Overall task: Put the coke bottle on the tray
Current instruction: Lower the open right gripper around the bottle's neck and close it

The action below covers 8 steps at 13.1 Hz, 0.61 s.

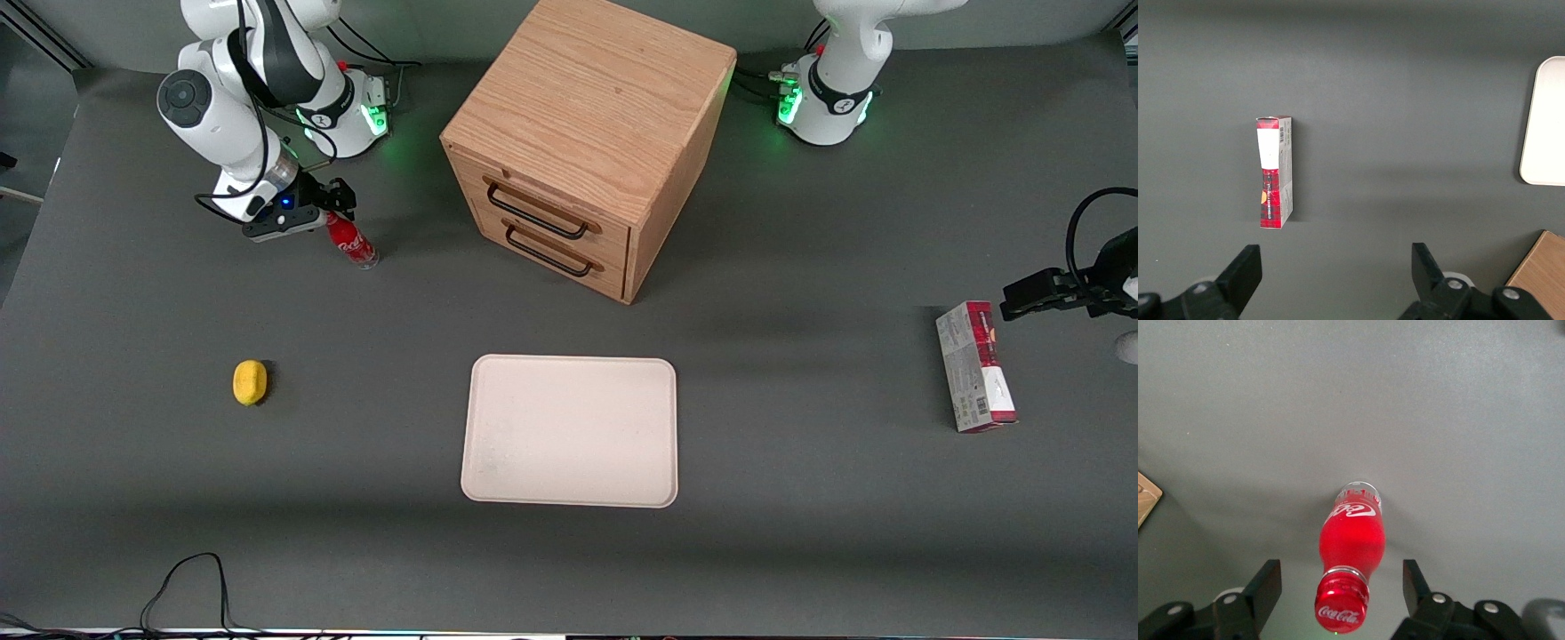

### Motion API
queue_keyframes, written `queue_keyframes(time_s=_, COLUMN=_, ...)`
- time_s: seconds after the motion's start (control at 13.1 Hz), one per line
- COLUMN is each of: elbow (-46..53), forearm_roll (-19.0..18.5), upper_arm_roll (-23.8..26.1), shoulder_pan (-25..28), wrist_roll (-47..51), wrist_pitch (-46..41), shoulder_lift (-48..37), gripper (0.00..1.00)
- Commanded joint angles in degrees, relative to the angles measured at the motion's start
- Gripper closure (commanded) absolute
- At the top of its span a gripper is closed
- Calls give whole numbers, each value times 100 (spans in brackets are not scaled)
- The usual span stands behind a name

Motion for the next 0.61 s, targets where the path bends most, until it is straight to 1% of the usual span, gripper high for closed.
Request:
queue_keyframes(time_s=0.0, elbow=-324, forearm_roll=-13, upper_arm_roll=-67, shoulder_pan=48, wrist_roll=-185, wrist_pitch=236, shoulder_lift=-190, gripper=23)
queue_keyframes(time_s=0.08, elbow=-324, forearm_roll=-13, upper_arm_roll=-67, shoulder_pan=48, wrist_roll=-185, wrist_pitch=236, shoulder_lift=-199, gripper=34)
queue_keyframes(time_s=0.15, elbow=-341, forearm_roll=-13, upper_arm_roll=-67, shoulder_pan=48, wrist_roll=-220, wrist_pitch=227, shoulder_lift=-207, gripper=51)
queue_keyframes(time_s=0.23, elbow=-359, forearm_roll=-13, upper_arm_roll=-75, shoulder_pan=48, wrist_roll=-229, wrist_pitch=227, shoulder_lift=-207, gripper=70)
queue_keyframes(time_s=0.31, elbow=-359, forearm_roll=-13, upper_arm_roll=-67, shoulder_pan=48, wrist_roll=-255, wrist_pitch=227, shoulder_lift=-207, gripper=94)
queue_keyframes(time_s=0.38, elbow=-359, forearm_roll=-13, upper_arm_roll=-75, shoulder_pan=48, wrist_roll=-360, wrist_pitch=218, shoulder_lift=-216, gripper=100)
queue_keyframes(time_s=0.54, elbow=-359, forearm_roll=-13, upper_arm_roll=-93, shoulder_pan=48, wrist_roll=-378, wrist_pitch=209, shoulder_lift=-216, gripper=100)
